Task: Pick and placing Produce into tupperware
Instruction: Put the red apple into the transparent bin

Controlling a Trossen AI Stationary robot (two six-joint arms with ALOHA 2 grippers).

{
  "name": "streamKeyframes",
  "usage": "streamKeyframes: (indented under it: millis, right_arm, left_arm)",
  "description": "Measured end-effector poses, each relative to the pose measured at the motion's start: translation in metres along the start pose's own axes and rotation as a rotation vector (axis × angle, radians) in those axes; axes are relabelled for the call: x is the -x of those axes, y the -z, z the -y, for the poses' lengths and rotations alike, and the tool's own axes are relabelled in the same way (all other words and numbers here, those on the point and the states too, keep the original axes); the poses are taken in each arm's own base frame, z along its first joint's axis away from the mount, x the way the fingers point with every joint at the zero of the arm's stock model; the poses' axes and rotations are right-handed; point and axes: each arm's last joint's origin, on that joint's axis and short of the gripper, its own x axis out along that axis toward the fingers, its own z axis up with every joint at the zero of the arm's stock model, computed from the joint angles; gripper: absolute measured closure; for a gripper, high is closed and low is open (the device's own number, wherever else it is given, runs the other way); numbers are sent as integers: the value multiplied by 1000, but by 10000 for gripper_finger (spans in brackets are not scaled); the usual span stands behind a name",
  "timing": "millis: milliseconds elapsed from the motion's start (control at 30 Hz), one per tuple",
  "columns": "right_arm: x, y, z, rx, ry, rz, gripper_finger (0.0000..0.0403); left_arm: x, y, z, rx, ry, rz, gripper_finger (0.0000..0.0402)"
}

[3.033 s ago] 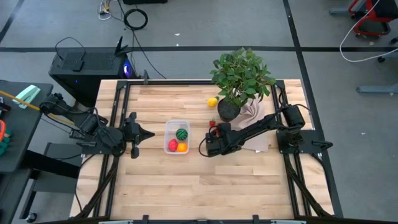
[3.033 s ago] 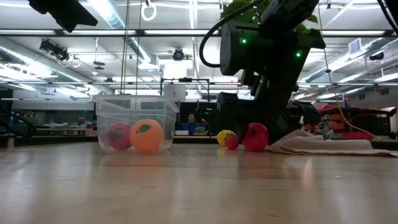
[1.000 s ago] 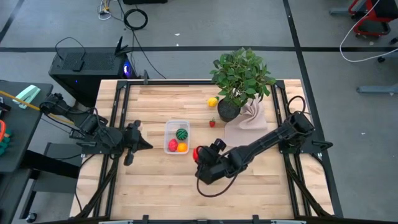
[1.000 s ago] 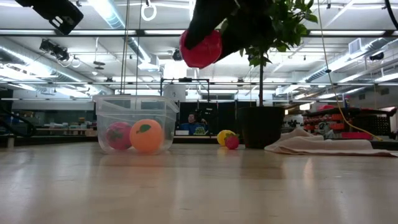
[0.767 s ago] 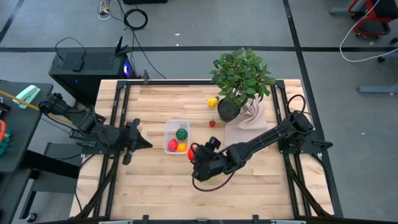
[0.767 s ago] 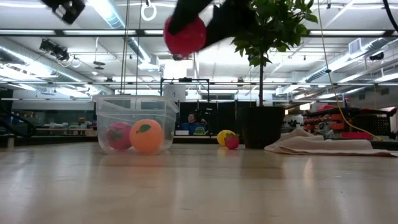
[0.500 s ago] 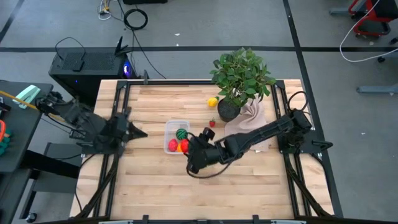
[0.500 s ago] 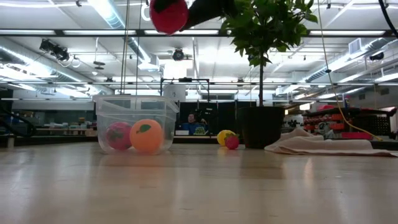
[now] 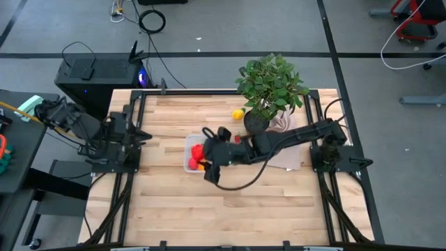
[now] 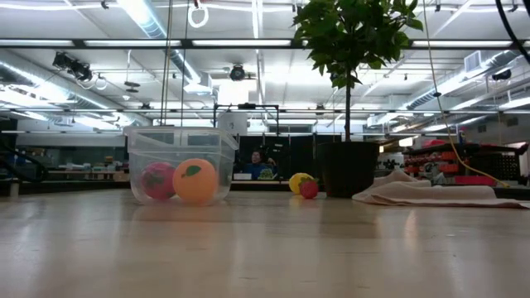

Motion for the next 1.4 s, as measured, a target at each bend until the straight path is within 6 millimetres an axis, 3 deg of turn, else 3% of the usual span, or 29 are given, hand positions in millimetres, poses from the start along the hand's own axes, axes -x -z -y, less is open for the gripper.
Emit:
streamKeyframes:
  millis: [233, 467, 700, 1133, 1400]
  right_arm:
    - [0, -17, 20, 11, -26, 23, 121]
    - [-4, -20, 31, 19, -37, 14, 121]
    - [-7, -21, 38, 15, -27, 14, 121]
    - [-48, -16, 58, -19, -60, -29, 121]
    - [-71, -12, 64, -38, -88, -38, 121]
  left_arm:
    - [9, 10, -7, 67, -13, -42, 383]
    - [39, 20, -28, 127, -62, 90, 377]
    - [68, 42, -48, 176, -59, 170, 385]
    - [81, 73, -57, 193, 30, 47, 385]
    - [94, 88, -67, 220, 38, 112, 384]
